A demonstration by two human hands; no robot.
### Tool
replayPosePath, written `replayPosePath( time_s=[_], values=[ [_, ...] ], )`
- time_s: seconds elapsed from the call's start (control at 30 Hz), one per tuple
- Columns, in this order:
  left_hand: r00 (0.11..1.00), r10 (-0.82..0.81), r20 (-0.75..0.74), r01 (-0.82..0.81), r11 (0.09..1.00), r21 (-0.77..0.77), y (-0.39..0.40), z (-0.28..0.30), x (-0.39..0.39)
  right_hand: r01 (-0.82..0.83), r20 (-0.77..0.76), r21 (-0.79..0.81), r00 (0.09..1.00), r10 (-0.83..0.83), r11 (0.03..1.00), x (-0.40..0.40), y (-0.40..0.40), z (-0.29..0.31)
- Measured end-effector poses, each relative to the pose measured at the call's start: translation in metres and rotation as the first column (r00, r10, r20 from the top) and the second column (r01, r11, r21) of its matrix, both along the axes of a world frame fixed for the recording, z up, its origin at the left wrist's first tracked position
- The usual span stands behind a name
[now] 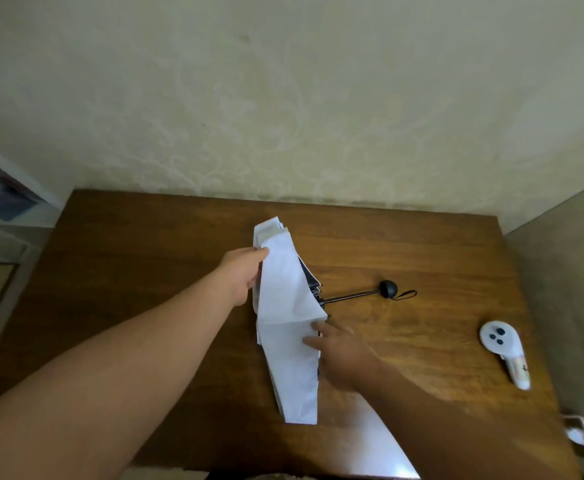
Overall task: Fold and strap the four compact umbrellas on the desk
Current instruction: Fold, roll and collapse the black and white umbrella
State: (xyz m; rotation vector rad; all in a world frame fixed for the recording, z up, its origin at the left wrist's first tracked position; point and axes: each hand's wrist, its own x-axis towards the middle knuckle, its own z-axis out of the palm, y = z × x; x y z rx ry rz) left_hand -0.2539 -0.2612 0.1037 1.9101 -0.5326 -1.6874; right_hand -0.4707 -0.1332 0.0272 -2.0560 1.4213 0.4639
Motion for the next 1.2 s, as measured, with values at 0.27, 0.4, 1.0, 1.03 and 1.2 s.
replayPosePath(
  time_s=[0.27,0.4,1.0,1.03,1.2],
  values=[
    [0.981,-0.177,0.078,0.188,0.965,-0.183,0.023,0.004,-0.004,0.619,0.523,0.015,0.665,-0.534,0.785,-0.004,-0.049,0.06],
    [0.952,-0.254,0.17,0.293,0.917,-0.272,0.052,0.021,-0.002,0.624,0.608,0.083,0.586,-0.535,0.777,0.007,-0.064,0.089],
    [0.979,-0.168,0.119,0.202,0.892,-0.405,0.108,0.052,0.011,0.602,0.785,0.345,0.235,-0.573,0.72,0.025,-0.036,0.12],
    [0.981,-0.162,0.102,0.19,0.888,-0.418,0.106,0.054,0.011,0.602,0.78,0.358,0.227,-0.583,0.713,0.025,-0.033,0.123],
    [0.936,-0.243,0.254,0.334,0.839,-0.429,0.106,0.057,0.013,0.693,0.766,0.333,0.197,-0.611,0.64,0.023,-0.02,0.126]
  ],
)
